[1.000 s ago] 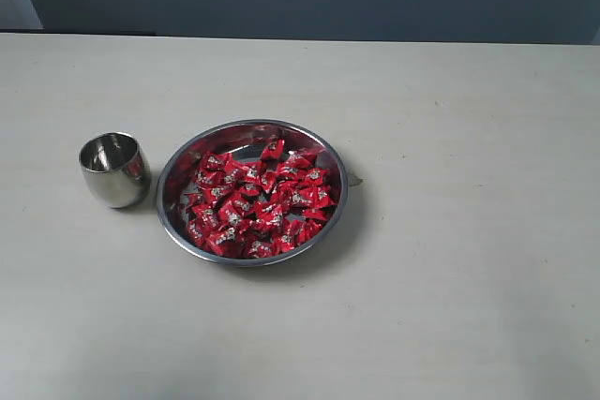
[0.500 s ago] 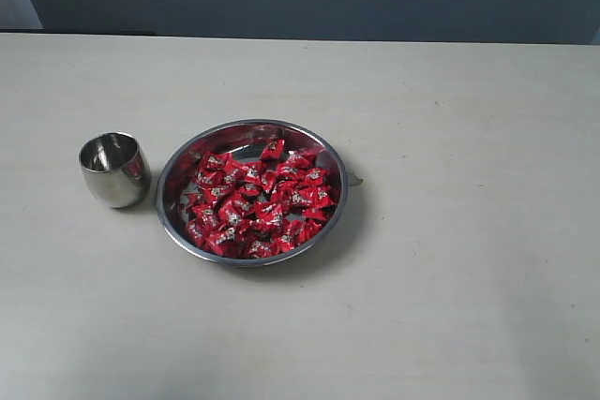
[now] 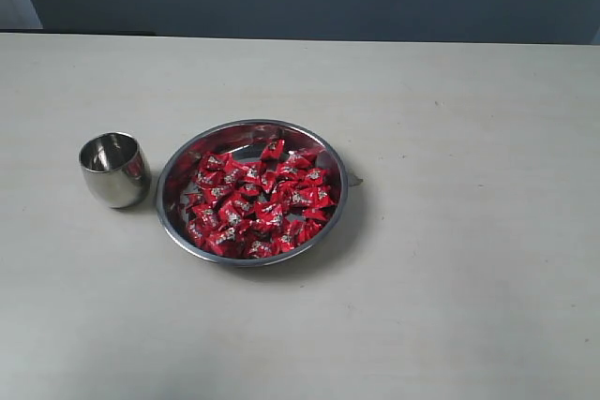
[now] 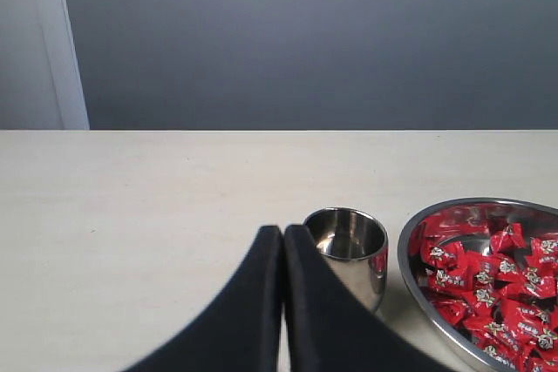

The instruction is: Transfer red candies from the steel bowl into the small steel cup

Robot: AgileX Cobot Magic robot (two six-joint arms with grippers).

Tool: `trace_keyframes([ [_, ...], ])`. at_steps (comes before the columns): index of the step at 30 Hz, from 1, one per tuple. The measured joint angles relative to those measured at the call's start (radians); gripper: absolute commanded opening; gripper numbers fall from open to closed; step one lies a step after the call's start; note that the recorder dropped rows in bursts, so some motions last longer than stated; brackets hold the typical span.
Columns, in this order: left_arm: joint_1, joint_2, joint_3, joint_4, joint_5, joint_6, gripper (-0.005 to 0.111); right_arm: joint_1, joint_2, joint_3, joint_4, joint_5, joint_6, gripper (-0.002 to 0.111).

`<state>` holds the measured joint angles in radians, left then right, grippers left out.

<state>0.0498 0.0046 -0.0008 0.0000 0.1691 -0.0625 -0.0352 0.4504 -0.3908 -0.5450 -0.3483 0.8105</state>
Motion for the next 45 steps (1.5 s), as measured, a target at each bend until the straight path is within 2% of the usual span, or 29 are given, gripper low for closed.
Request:
trace_keyframes([
  [5,0.0,0.0,0.0,0.0,0.0,0.0,0.0,0.0,0.332,-0.26,-0.207,0.02,0.117,0.0],
  [10,0.0,0.0,0.0,0.0,0.0,0.0,0.0,0.058,0.681,-0.499,-0.612,0.03,0.439,0.0],
  [15,0.0,0.0,0.0,0.0,0.0,0.0,0.0,0.186,0.978,-0.703,-1.055,0.002,0.818,0.0],
  [19,0.0,0.0,0.0,0.0,0.0,0.0,0.0,0.269,1.186,-0.82,-1.163,-0.103,0.928,0.0],
  [26,0.0,0.0,0.0,0.0,0.0,0.0,0.0,0.405,1.447,-0.949,-1.193,-0.225,0.991,0.0],
  [28,0.0,0.0,0.0,0.0,0.0,0.0,0.0,0.441,1.514,-0.978,-1.197,-0.22,0.993,0.006],
  [30,0.0,0.0,0.0,0.0,0.0,0.0,0.0,0.459,1.548,-0.984,-1.2,-0.149,0.98,0.016],
  [32,0.0,0.0,0.0,0.0,0.0,0.0,0.0,0.464,1.558,-0.985,-1.201,0.008,0.95,0.016],
  [35,0.0,0.0,0.0,0.0,0.0,0.0,0.0,0.47,1.552,-0.995,-1.205,0.459,0.88,0.016],
  [36,0.0,0.0,0.0,0.0,0.0,0.0,0.0,0.464,1.543,-1.008,-1.157,0.591,0.803,0.016],
  [38,0.0,0.0,0.0,0.0,0.0,0.0,0.0,0.451,1.526,-1.026,-0.895,0.672,0.559,0.016],
  [40,0.0,0.0,0.0,0.0,0.0,0.0,0.0,0.447,1.518,-1.048,-0.527,0.726,0.165,0.016],
  [42,0.0,0.0,0.0,0.0,0.0,0.0,0.0,0.447,1.521,-1.079,-0.046,0.85,-0.316,0.016],
  [44,0.0,0.0,0.0,0.0,0.0,0.0,0.0,0.45,1.541,-1.114,0.531,1.078,-0.839,0.016],
  [45,0.0,0.0,0.0,0.0,0.0,0.0,0.0,0.461,1.549,-1.123,0.701,1.153,-1.0,0.018],
])
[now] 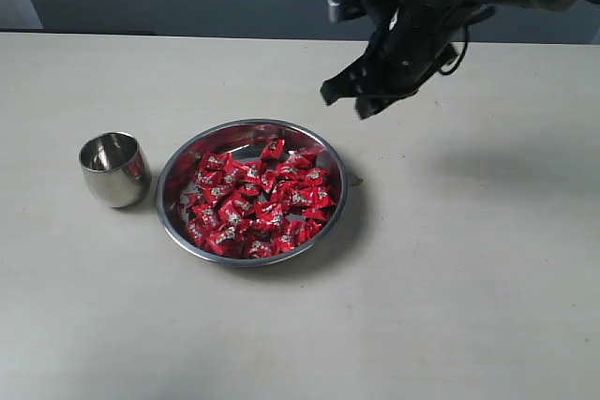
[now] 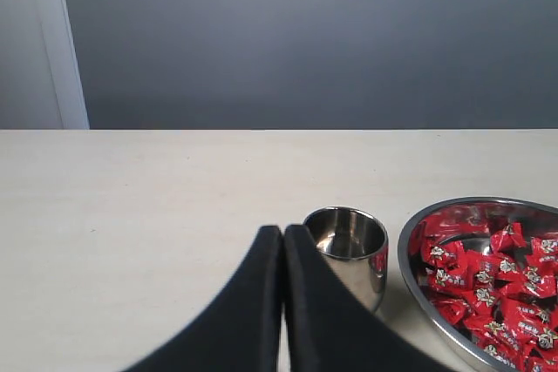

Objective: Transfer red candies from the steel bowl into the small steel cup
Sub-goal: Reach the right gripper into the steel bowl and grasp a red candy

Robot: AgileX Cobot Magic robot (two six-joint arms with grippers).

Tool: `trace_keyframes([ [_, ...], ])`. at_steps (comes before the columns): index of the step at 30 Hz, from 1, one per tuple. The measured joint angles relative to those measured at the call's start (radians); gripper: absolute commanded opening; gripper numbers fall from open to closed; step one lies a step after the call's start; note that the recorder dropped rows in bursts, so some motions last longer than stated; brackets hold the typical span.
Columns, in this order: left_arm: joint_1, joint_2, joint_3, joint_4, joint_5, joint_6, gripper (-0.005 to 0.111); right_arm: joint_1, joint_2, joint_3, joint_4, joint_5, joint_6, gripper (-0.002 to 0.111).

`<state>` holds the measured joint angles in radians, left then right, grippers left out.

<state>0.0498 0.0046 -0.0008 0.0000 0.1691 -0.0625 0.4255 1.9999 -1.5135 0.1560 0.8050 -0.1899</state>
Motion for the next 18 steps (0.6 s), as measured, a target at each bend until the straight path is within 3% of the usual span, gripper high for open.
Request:
trace_keyframes([
  [3,0.0,0.0,0.0,0.0,0.0,0.0,0.0,0.048,0.006,-0.01,0.235,0.068,-0.233,0.032],
  [7,0.0,0.0,0.0,0.0,0.0,0.0,0.0,0.112,0.006,-0.013,0.327,0.092,-0.34,0.056],
  [18,0.0,0.0,0.0,0.0,0.0,0.0,0.0,0.287,0.006,-0.013,0.336,0.065,-0.372,0.051],
])
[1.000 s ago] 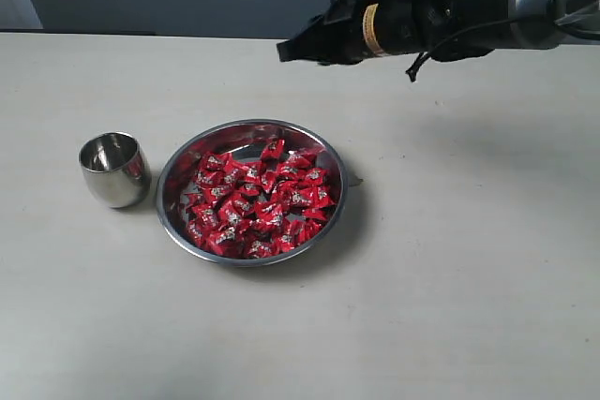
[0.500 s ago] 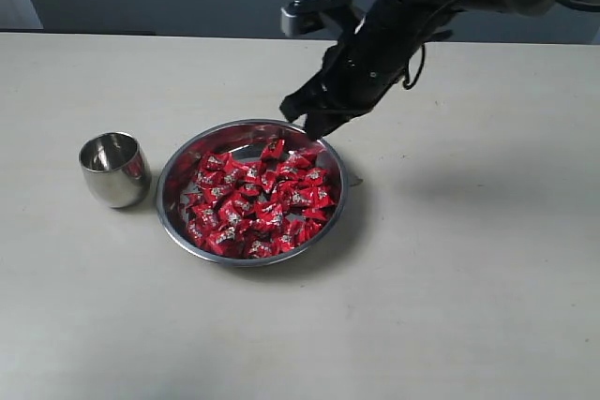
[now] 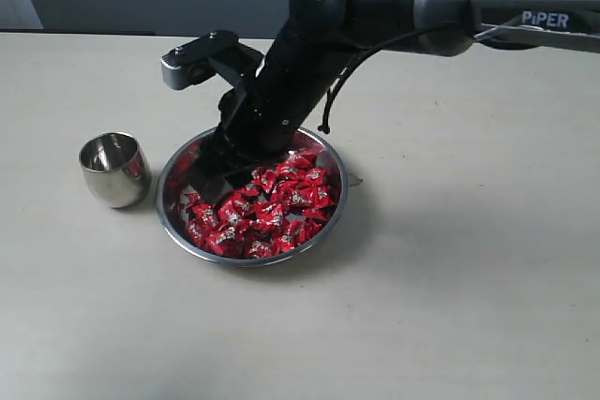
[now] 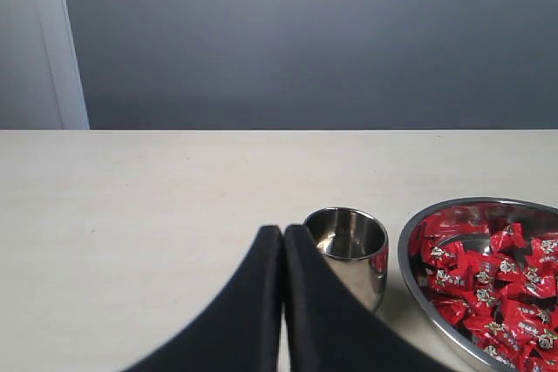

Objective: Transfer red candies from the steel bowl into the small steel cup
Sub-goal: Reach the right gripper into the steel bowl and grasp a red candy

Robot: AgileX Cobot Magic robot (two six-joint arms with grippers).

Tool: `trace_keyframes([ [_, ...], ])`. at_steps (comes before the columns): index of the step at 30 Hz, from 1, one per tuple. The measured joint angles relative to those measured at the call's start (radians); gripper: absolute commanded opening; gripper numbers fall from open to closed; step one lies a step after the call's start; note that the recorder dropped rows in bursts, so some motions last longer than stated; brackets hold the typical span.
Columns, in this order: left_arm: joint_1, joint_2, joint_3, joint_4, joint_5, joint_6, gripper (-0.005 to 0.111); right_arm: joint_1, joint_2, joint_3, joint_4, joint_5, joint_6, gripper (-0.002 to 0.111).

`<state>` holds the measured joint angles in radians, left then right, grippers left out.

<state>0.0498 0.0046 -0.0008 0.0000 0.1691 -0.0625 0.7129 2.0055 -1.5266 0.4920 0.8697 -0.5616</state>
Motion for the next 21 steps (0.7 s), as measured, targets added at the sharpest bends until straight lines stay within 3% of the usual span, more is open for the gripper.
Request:
trace_keyframes([
  [21,0.0,0.0,0.0,0.0,0.0,0.0,0.0,0.024,0.129,0.0,0.029,-0.02,0.0,0.051],
])
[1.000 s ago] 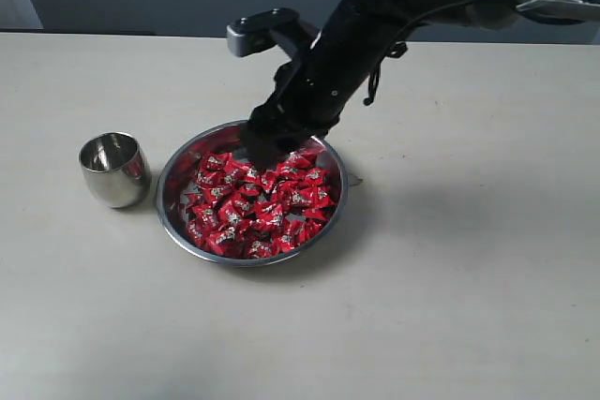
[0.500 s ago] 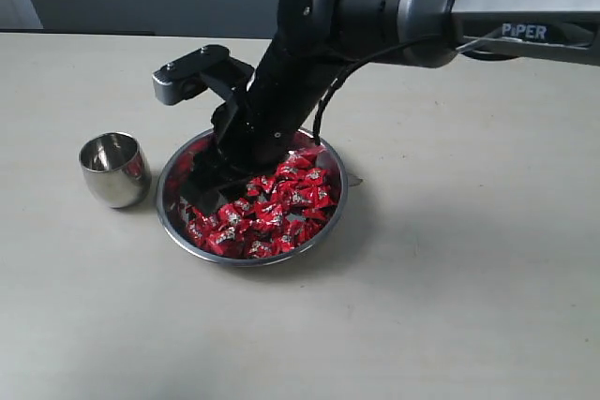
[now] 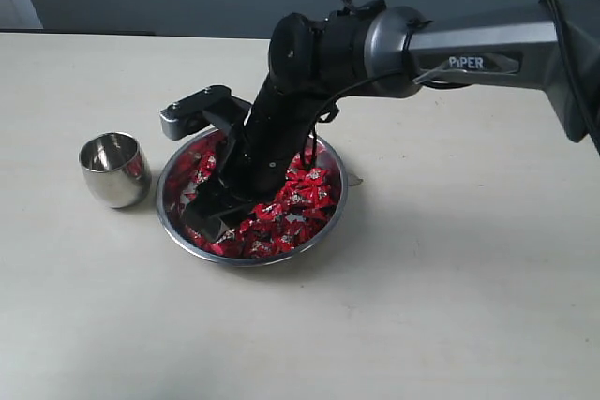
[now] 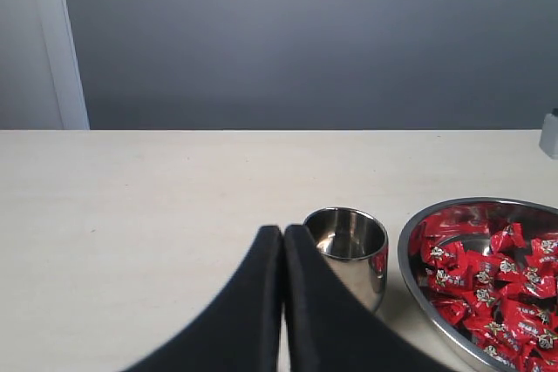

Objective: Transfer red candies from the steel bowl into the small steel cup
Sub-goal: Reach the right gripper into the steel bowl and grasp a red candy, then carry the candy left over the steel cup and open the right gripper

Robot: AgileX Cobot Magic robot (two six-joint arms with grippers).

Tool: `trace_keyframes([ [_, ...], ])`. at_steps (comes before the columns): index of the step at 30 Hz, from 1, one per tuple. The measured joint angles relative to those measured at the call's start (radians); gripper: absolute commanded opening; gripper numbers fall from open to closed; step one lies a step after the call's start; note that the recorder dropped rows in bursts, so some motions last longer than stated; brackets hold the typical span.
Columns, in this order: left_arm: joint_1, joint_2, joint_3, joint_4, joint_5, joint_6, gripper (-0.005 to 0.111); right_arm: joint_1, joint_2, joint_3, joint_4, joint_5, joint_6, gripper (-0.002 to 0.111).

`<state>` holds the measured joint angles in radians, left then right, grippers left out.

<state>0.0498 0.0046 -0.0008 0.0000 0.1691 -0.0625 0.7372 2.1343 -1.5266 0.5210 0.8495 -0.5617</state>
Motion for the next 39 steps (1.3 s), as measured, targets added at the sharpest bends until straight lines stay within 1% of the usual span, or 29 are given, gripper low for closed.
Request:
trace_keyframes([
  [3,0.0,0.0,0.0,0.0,0.0,0.0,0.0,0.0,0.031,0.0,0.006,-0.003,0.0,0.051],
  [5,0.0,0.0,0.0,0.0,0.0,0.0,0.0,0.0,0.037,0.0,0.006,-0.006,0.0,0.048],
  [6,0.0,0.0,0.0,0.0,0.0,0.0,0.0,0.0,0.037,0.0,0.006,-0.006,0.0,0.037],
  [7,0.0,0.0,0.0,0.0,0.0,0.0,0.0,0.0,0.037,0.0,0.006,-0.006,0.0,0.024],
  [9,0.0,0.0,0.0,0.0,0.0,0.0,0.0,0.0,0.037,0.0,0.008,-0.006,0.0,0.004],
  [10,0.0,0.0,0.0,0.0,0.0,0.0,0.0,0.0,0.037,0.0,0.01,-0.006,0.0,-0.001],
  [13,0.0,0.0,0.0,0.0,0.0,0.0,0.0,0.0,0.023,0.0,0.017,-0.015,0.0,-0.001],
  [15,0.0,0.0,0.0,0.0,0.0,0.0,0.0,0.0,-0.009,0.0,0.03,-0.072,0.0,-0.001],
  [19,0.0,0.0,0.0,0.0,0.0,0.0,0.0,0.0,-0.058,0.0,0.116,-0.217,-0.008,-0.001],
  [25,0.0,0.0,0.0,0.0,0.0,0.0,0.0,0.006,-0.059,-0.027,0.365,-0.335,-0.147,-0.001],
  [29,0.0,0.0,0.0,0.0,0.0,0.0,0.0,0.031,-0.018,-0.085,0.501,-0.376,-0.271,-0.001],
  [35,0.0,0.0,0.0,0.0,0.0,0.0,0.0,0.076,0.077,-0.218,0.536,-0.382,-0.316,-0.001],
  [39,0.0,0.0,0.0,0.0,0.0,0.0,0.0,0.08,0.13,-0.286,0.538,-0.38,-0.319,-0.001],
])
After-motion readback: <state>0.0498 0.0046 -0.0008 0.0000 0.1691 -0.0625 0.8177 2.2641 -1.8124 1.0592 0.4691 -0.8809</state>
